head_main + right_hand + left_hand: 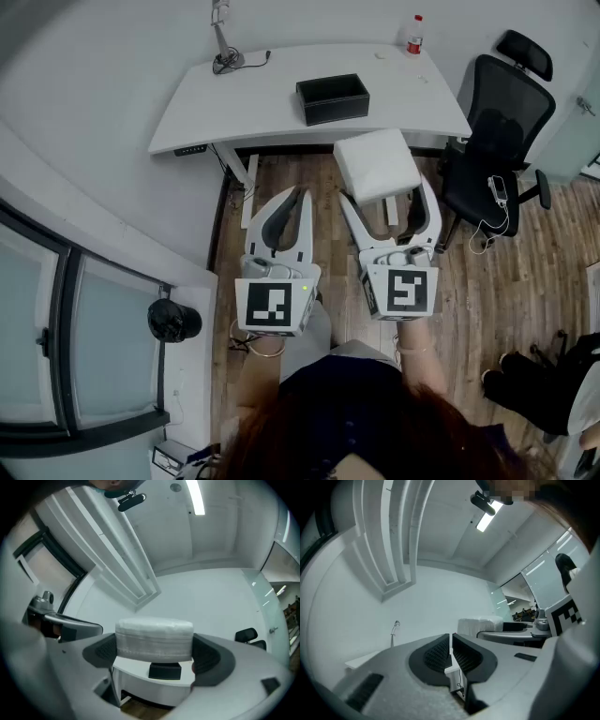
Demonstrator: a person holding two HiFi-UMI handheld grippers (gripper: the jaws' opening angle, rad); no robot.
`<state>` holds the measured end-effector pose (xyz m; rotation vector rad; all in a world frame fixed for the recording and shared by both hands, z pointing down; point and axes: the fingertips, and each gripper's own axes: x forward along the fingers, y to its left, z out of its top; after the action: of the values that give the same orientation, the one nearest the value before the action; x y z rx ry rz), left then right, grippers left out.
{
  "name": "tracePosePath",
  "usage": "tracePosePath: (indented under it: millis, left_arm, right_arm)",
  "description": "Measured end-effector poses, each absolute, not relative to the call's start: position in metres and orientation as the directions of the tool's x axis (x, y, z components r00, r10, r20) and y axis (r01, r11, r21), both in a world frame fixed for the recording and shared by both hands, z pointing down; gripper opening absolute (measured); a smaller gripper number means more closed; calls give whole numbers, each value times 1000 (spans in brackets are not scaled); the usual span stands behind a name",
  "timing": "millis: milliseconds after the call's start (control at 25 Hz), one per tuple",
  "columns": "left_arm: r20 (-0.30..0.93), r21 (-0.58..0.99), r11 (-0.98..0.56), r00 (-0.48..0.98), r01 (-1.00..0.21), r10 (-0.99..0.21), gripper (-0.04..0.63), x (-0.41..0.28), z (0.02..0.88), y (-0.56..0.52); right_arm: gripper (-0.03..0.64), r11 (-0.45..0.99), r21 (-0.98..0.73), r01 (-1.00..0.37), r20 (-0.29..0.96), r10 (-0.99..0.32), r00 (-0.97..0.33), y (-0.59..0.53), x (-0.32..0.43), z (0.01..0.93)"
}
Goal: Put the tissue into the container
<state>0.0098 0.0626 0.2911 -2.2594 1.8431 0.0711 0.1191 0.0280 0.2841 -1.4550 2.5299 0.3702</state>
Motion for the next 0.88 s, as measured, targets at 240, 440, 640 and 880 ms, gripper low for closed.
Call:
tracePosePath:
  millis: [240, 440, 640, 880]
  left_arm:
    - [-180, -141, -182, 206, -973, -962, 41, 1, 289, 46]
    - [-172, -135, -194, 216, -972, -961, 41, -2, 290, 29]
    - [-171, -116, -210, 228, -971, -959, 41, -4, 288, 13]
    - [-161, -118, -218, 235, -969, -958, 41, -16, 292, -8]
  right_arm:
    - [446, 481, 101, -871, -302, -819, -488, 13, 112, 283]
    - [446, 477, 97, -873, -296, -824, -483, -4, 108, 285]
    - [446, 478, 93, -874, -289, -827, -483, -20, 100, 286]
    - [446, 473, 94, -876, -281, -832, -479, -41, 89, 289]
